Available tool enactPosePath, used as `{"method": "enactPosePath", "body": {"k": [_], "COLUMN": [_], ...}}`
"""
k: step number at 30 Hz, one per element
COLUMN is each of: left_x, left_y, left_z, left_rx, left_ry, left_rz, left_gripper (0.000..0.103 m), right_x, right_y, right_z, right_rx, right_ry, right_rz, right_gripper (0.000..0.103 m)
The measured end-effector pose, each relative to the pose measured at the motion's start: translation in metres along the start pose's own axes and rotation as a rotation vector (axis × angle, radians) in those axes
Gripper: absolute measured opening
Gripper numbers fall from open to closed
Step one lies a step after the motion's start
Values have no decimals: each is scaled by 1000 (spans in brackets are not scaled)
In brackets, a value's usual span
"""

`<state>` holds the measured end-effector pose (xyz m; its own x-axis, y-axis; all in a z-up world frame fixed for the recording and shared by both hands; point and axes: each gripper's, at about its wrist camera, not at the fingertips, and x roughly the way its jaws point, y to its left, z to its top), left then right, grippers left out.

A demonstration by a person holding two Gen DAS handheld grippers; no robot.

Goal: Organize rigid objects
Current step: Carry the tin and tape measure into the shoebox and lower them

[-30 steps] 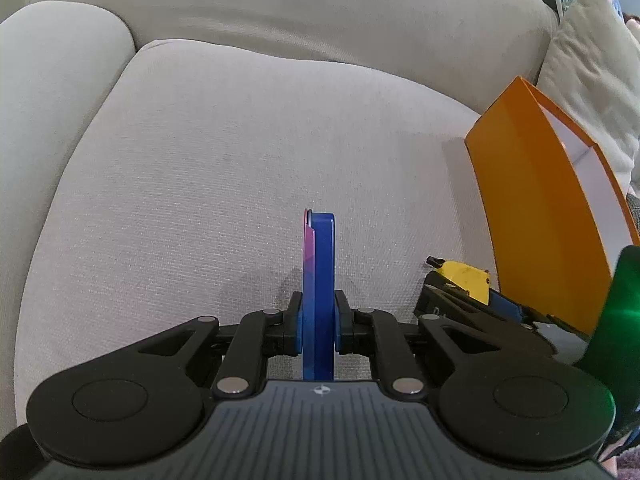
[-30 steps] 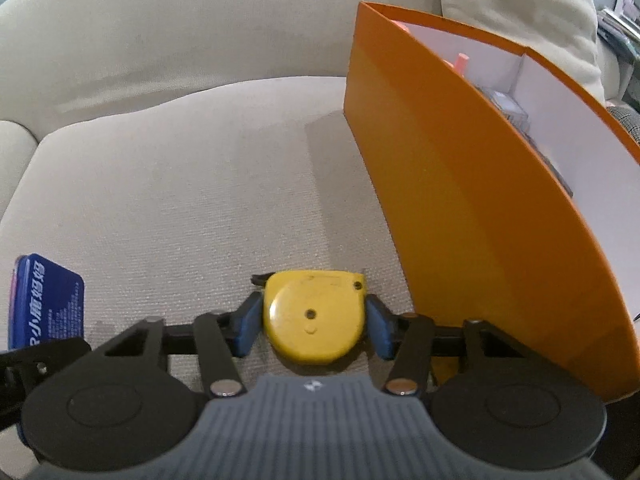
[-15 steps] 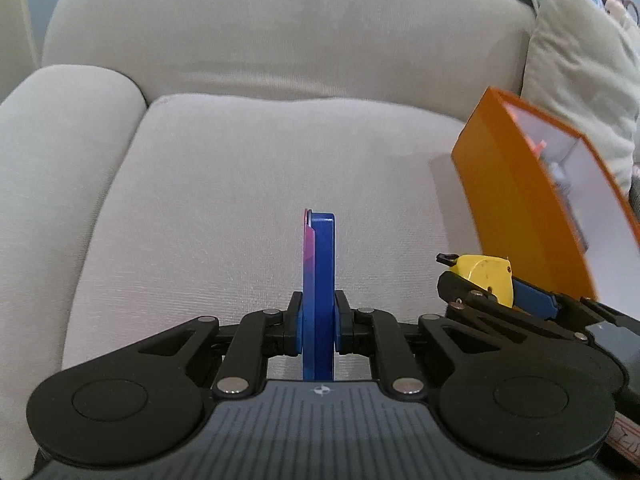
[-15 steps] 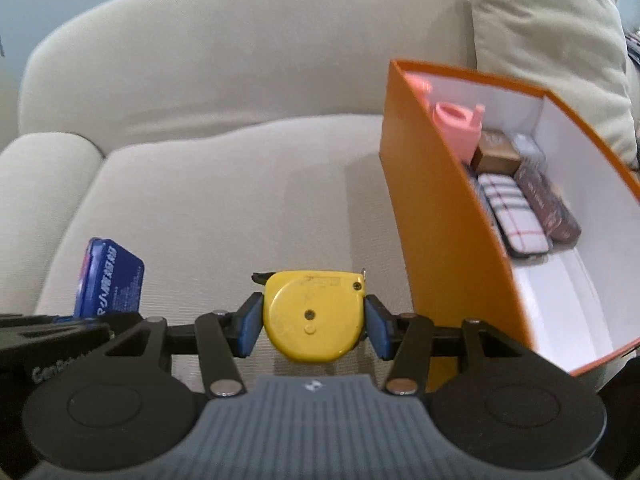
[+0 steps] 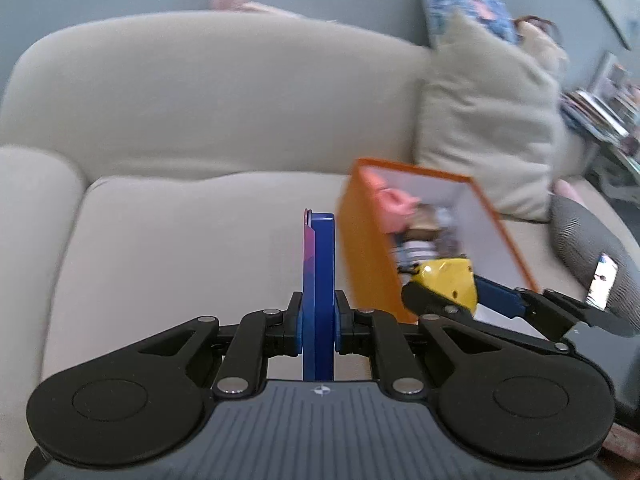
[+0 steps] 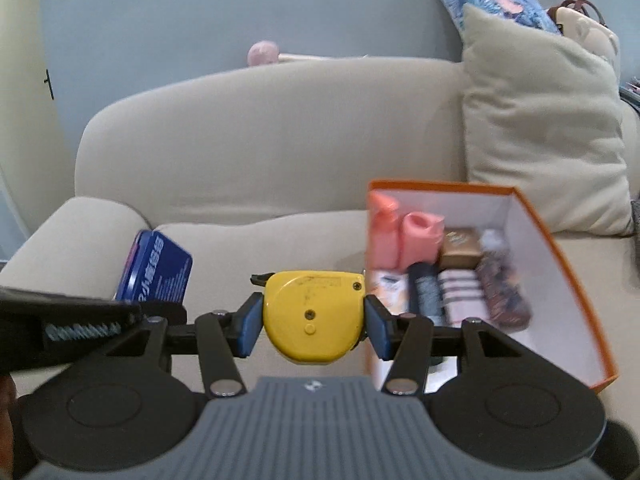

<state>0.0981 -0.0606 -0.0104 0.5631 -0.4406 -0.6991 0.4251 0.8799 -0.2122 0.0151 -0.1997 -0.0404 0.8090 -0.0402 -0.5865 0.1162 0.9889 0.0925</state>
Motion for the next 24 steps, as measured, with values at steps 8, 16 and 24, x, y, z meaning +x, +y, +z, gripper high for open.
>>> {"method": "enactPosePath", "body": {"k": [8,16,24], "left_x": [46,121,145], "left_y": [-68,-96,-85], "left_z": [25,36,42], "left_rx": [60,30,39], "left_ry": [113,260,279], "left_rz": [-175,-216,-199], "left_gripper": [15,15,15], "right_x": [21,93,150], "right_y": [-96,-140,-140], "right_z": [20,23,12], "right_rx": [-69,-166,-211], "right_ry": [209,482,639], "right_rz": [-33,-27,-64], "right_gripper": [55,55,55]}}
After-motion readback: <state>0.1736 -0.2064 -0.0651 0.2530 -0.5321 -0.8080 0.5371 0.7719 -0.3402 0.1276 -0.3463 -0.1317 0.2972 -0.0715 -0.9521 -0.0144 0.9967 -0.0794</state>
